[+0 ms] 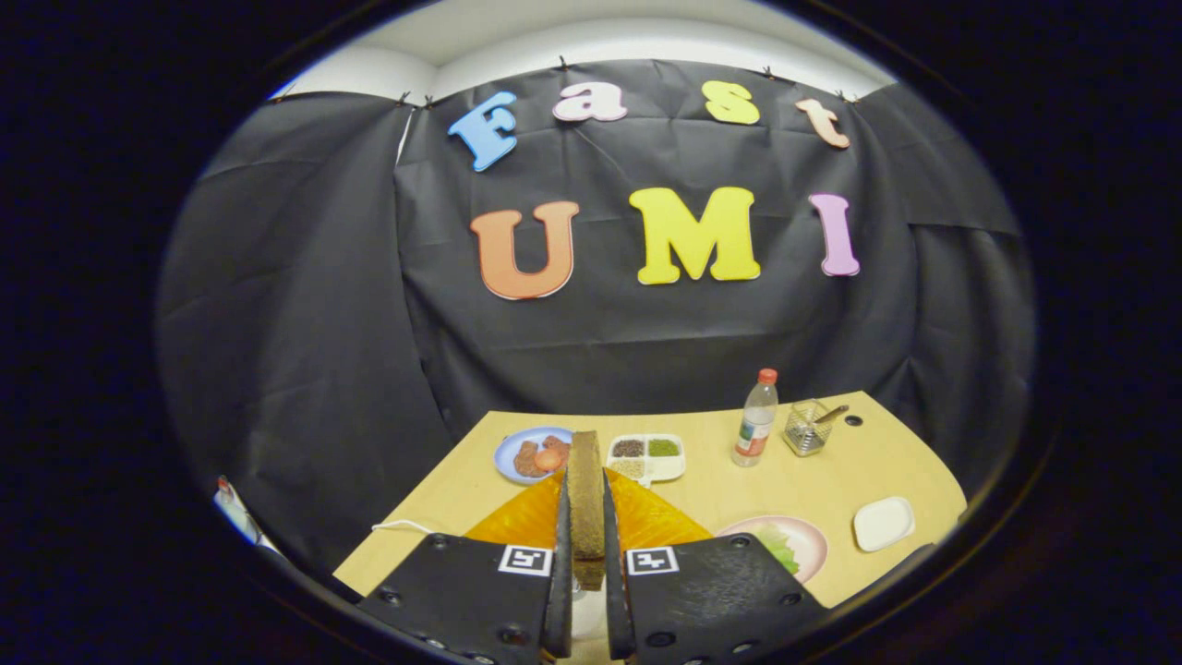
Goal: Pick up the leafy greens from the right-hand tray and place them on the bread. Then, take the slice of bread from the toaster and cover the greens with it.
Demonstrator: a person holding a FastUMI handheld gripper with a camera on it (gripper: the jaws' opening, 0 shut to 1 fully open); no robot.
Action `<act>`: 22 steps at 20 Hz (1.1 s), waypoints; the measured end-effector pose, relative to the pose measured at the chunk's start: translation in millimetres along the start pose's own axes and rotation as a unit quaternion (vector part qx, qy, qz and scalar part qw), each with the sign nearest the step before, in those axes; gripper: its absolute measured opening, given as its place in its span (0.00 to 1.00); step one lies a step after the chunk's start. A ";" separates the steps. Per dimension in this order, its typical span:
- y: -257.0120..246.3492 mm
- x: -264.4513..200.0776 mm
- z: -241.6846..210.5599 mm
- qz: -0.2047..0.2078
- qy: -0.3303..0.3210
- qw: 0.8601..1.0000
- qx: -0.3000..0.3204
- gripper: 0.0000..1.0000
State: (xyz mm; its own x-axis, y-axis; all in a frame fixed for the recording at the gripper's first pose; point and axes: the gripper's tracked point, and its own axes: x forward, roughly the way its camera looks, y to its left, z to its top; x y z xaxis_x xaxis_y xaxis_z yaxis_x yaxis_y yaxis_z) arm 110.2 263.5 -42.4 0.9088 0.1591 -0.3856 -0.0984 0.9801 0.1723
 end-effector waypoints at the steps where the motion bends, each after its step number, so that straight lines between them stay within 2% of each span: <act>1: -10.0 -2.0 -0.2 -0.003 -0.001 1.000 0.005 0.15; 6: -62.6 -1.8 -5.4 -0.026 0.000 0.999 0.029 0.15; 11: -106.1 15.9 -31.5 -0.039 0.029 0.997 0.061 0.15; 18: -147.2 43.3 -84.7 -0.040 0.075 0.993 0.086 0.15; 22: -154.3 59.7 -113.2 -0.030 0.086 0.994 0.068 0.15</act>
State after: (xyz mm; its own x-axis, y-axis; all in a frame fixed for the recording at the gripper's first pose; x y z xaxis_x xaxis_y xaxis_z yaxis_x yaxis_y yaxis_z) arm 133.7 135.2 -194.6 0.8279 0.1305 -0.5455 0.0195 0.9653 0.2605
